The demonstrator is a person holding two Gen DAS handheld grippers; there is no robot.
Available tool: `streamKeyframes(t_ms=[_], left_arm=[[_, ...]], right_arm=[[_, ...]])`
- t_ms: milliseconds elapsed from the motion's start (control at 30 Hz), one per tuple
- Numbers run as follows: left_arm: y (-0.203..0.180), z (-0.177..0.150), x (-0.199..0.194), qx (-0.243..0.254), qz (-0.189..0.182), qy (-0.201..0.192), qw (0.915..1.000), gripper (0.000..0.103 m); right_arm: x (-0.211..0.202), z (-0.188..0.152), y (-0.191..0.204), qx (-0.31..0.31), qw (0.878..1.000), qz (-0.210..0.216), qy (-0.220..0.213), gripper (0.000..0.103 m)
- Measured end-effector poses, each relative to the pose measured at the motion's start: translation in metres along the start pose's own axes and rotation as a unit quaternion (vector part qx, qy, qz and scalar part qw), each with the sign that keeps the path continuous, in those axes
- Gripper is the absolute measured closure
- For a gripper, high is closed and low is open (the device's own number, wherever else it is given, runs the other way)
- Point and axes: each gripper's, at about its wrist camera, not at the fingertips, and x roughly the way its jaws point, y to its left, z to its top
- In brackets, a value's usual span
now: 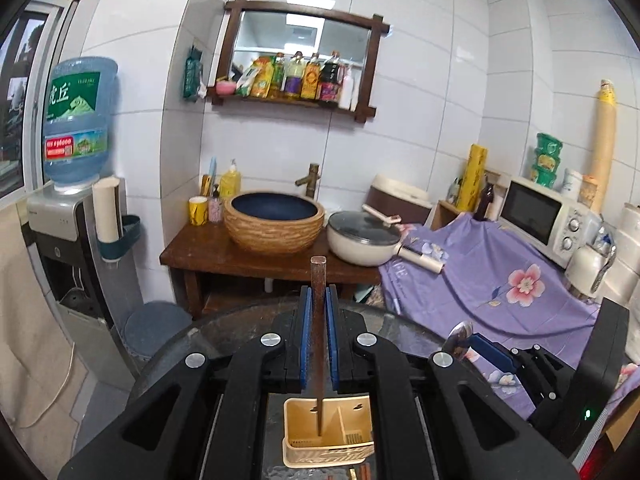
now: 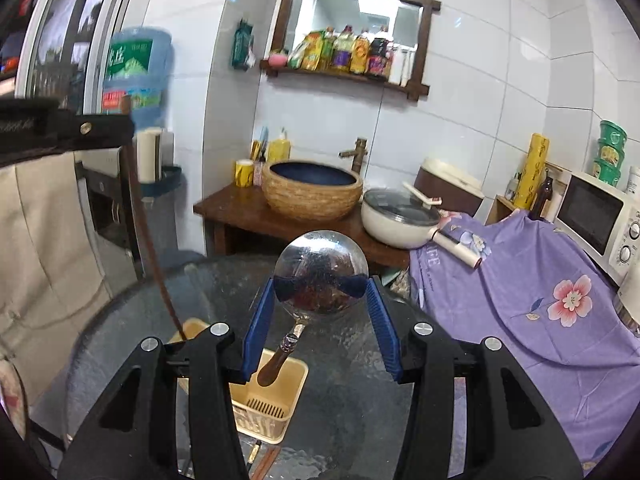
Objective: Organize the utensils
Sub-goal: 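Open the left tool to release the chopstick while the right tool drops the ladle into the basket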
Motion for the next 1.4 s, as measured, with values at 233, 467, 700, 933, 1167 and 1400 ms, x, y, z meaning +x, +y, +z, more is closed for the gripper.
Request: streamKeyframes(t_ms=[233, 467, 700, 933, 1167, 1400], left_arm=[[0.021, -0.050, 0.051, -0.035, 0.002, 0.061, 0.9975, 0.096], [0.028, -0.088, 0.078, -0.038, 0.003, 0.101, 0.9942, 0.096], [0.030, -0.100, 0.085, -0.037, 0.001, 0.116, 0.9926, 0.096], [0.029, -0.102, 0.083, -0.036, -0.002, 0.115, 0.9927, 0.096], [0.030, -0.108, 0.057, -0.035, -0.008, 0.089, 0.9954, 0.037], [0.036, -0.152, 0.027, 0.002, 0.013, 0.101, 0.9948, 0.006]], right_arm=[[0.037, -0.044, 0.017, -0.016, 0.999, 0.002, 0.034, 0.055], [0.055, -0.071, 0.025, -0.023, 0.998, 0.009, 0.058, 0.055], [0.059, -0.081, 0.026, -0.024, 0.998, 0.008, 0.061, 0.055], [0.056, -0.083, 0.026, -0.032, 0.998, -0.001, 0.048, 0.028], [0.024, -0.086, 0.021, -0.024, 1.000, -0.007, 0.014, 0.027], [-0.011, -0.119, 0.016, 0.003, 0.999, 0.016, 0.038, 0.024]])
